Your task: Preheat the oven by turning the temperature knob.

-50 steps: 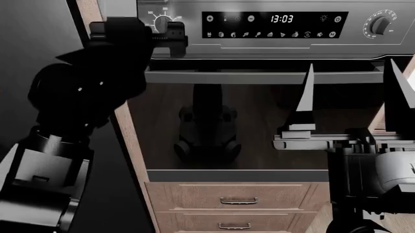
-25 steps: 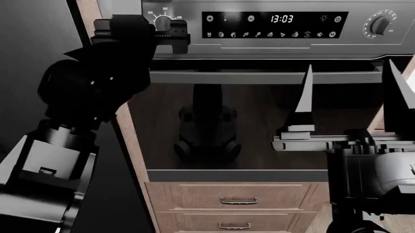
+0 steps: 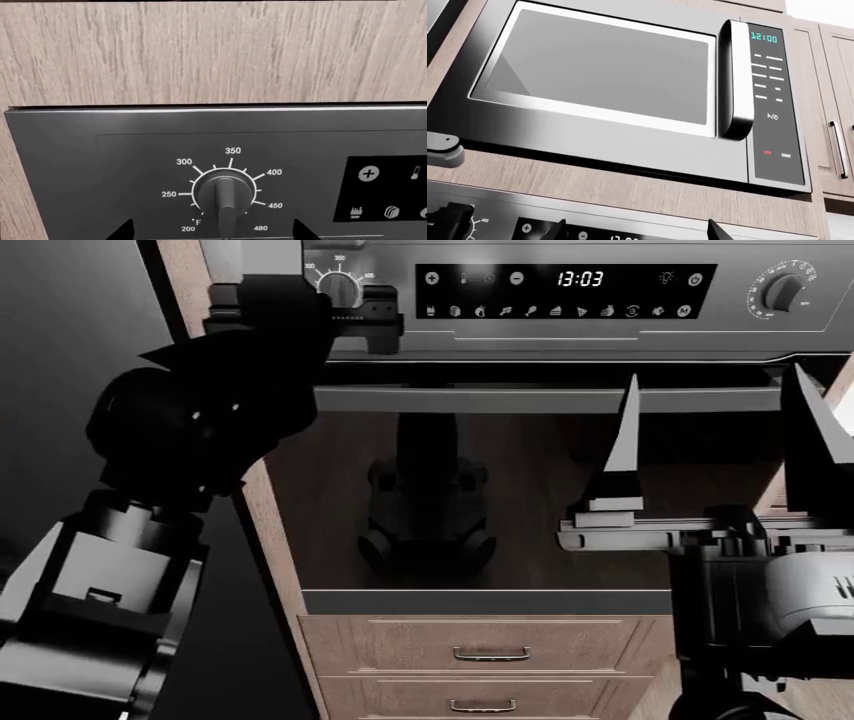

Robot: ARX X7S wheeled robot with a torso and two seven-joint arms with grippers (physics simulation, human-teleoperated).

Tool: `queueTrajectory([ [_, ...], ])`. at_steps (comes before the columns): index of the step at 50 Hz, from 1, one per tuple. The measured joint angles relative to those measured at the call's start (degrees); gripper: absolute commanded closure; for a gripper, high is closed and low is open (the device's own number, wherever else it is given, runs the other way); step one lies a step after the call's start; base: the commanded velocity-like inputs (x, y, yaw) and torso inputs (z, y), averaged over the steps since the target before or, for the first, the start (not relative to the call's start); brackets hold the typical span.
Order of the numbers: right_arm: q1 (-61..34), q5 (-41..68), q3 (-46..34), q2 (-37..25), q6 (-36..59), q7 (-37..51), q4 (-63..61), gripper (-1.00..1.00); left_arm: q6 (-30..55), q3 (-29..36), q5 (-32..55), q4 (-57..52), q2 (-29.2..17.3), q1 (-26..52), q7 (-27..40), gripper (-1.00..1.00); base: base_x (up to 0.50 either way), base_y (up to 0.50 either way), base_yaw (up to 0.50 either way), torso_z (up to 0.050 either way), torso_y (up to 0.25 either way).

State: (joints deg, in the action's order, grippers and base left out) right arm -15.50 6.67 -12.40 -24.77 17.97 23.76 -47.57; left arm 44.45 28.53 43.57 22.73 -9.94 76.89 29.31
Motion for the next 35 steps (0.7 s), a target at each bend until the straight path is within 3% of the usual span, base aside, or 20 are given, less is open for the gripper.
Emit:
queueTrajectory([
  [35,0.4,0.1,-0.3,-0.6,0.0,0.4,-0.4,-1.00,-4.3,1.3,-1.1,6.7,1.2,1.1,-3.1,-1.00,0.00,0.00,0.00,0.000,0.000],
])
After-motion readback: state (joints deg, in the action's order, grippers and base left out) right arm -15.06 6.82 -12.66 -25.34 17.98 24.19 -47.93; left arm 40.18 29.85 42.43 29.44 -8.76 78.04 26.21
